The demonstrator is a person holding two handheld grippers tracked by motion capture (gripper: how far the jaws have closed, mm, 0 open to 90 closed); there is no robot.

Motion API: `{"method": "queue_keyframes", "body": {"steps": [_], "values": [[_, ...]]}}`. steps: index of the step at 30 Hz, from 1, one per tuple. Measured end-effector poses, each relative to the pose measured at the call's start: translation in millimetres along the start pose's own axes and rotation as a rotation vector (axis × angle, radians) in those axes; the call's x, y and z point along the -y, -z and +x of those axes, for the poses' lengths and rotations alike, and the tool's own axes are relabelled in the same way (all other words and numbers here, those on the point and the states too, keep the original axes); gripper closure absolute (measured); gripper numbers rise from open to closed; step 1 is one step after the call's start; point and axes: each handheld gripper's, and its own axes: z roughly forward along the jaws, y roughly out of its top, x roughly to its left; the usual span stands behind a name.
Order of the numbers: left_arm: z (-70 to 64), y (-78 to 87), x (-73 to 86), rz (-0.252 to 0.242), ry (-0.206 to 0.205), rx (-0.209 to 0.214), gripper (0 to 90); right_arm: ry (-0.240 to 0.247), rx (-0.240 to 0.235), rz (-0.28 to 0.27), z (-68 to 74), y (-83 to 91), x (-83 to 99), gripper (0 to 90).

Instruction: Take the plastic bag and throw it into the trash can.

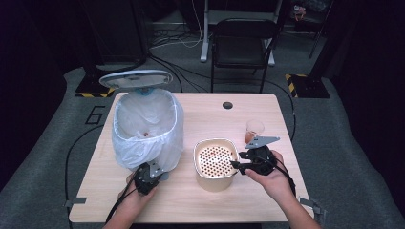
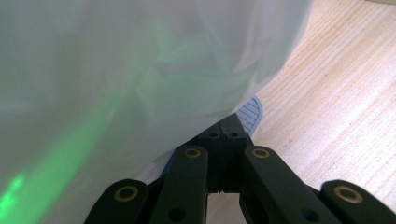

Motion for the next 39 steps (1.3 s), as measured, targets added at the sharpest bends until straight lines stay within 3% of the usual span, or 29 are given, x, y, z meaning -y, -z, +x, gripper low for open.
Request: {"method": "queue_keyframes", "body": {"steps": [9,17,23,26,28,35,39], "values": [[0.1,0.0,-0.1,0.001,0.001,-0.001,90.0,-0.021,0.047,-0.04,-18.2,11.4,-4.8,46.9],[-0.1,0.1,-0.1,0.002,0.0,-0.001,90.0,-0.051,0.137,-0.06,-50.4,12.2,3.4,37.7],[-0.2,0.0,-0.2,0.001,0.0,-0.002,90.0,-0.077,0.154,-0.08,-66.1,12.0,8.9,34.2],[0.2,0.0,-0.2,0.003,0.002,-0.001,90.0,-0.083,0.195,-0.085,-77.6,9.3,13.0,29.3],[0.1,-0.1,-0.1,0.002,0.003,-0.004,90.0,-0.101,0.236,-0.076,-89.2,4.3,16.9,18.9],[0.7,-0.1,0.0,0.003,0.01,0.001,90.0,-0.14,0.267,-0.07,-107.7,-10.3,22.9,14.6],[0.7,0.3,-0.3,0.006,0.008,0.004,90.0,-0.141,0.26,-0.071,-114.7,-21.4,21.6,13.8]]}}
